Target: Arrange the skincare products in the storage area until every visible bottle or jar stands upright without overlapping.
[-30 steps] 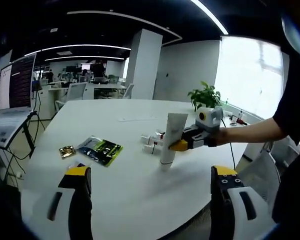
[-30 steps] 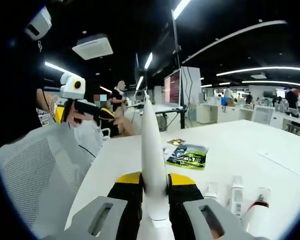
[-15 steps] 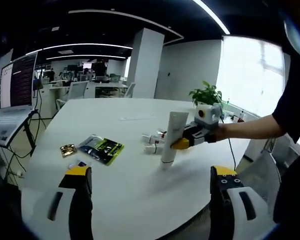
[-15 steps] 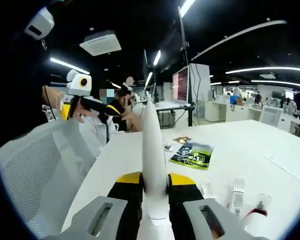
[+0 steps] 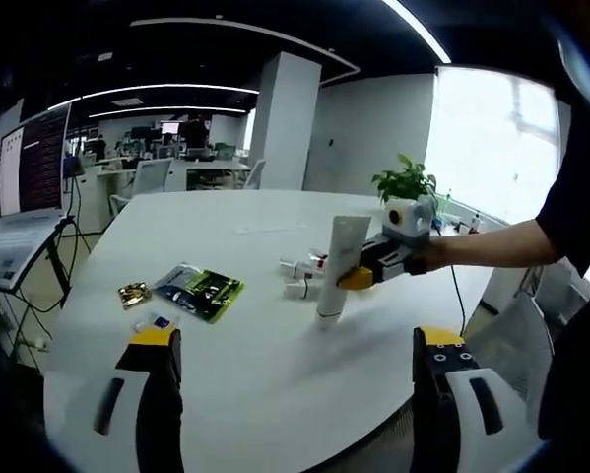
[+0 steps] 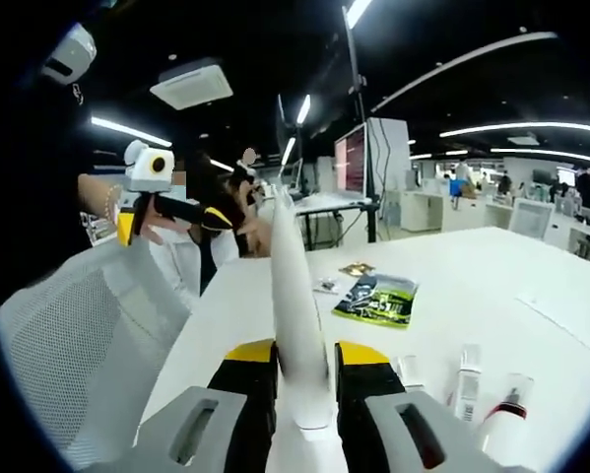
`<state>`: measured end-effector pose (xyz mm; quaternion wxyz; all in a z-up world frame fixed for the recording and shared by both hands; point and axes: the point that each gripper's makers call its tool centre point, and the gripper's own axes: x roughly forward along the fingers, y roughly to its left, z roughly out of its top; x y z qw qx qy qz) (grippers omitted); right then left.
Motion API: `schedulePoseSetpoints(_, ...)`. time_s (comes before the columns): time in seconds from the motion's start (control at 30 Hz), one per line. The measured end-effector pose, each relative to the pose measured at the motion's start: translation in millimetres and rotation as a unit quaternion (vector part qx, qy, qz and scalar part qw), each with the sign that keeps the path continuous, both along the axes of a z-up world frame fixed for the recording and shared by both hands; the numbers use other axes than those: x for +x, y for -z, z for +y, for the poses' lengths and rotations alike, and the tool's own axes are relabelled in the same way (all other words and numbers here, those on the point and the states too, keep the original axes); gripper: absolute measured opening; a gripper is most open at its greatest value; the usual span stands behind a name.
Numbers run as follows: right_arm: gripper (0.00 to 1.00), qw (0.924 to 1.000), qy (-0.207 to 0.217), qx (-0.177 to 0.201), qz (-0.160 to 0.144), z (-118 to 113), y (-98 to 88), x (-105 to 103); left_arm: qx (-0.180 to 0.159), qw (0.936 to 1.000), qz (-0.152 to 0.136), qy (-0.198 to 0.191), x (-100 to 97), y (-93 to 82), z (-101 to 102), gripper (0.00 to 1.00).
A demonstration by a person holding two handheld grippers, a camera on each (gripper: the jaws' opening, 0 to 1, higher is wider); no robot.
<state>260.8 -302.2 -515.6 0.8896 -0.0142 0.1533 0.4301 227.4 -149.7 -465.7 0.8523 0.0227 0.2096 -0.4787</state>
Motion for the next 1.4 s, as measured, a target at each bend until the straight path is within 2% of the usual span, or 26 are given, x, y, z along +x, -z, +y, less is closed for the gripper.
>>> schedulePoseSetpoints(0.13,0.21,0.9997,0.022,-0.006,0.012,-6.6,-0.9,0.6,0.011,0.9999,0.0,-0.002,2.1,3.4,0.4,0.92)
schedulePoseSetpoints(0.23,0.25,0.999,0.041,0.003,0.019,-16.7,-3.9,1.2,0.011,0.9999,0.001,-0.006,3.1,3.4,0.8,0.92)
schedulePoseSetpoints(0.33,0.26,0.9979,0.058,-0.008,0.028,-21.8,-3.1,-1.6,0.014,0.9999,0.002,-0.007,2.6,4.8,1.6,0.92)
schedulePoseSetpoints(0.43,0.31,0.9956,0.084,-0.015,0.039,-34.2,1.1,-2.5,0.014,0.9999,-0.001,-0.006,2.6,4.0,1.6,0.92)
schedulePoseSetpoints(0.73,0.44,0.9929,0.106,-0.024,0.049,-39.2,-5.1,-24.2,0.017,0.9998,-0.007,0.003,-2.4,4.1,-1.9,0.92)
schedulePoseSetpoints(0.93,0.47,0.9905,0.124,-0.024,0.055,-38.2,-10.3,-37.8,0.022,0.9997,0.001,0.008,-4.8,8.1,-2.8,0.93)
schedulePoseSetpoints(1.13,0.57,0.9851,0.155,-0.039,0.065,-44.1,-7.4,-57.6,0.024,0.9996,0.014,0.004,-4.0,12.9,0.7,0.93)
schedulePoseSetpoints(1.23,0.63,0.9795,0.186,-0.041,0.065,-50.5,-11.2,-67.5,0.027,0.9995,0.014,0.007,-4.2,14.2,0.3,0.93)
schedulePoseSetpoints(1.27,0.64,0.9764,0.204,-0.039,0.059,-53.2,-15.6,-70.6,0.028,0.9995,0.014,0.008,-3.4,15.0,0.1,0.93)
schedulePoseSetpoints(1.4,0.67,0.972,0.228,-0.024,0.05,-49.6,-30.2,-87.6,0.03,0.9994,0.014,0.011,-3.5,15.7,0.6,0.93)
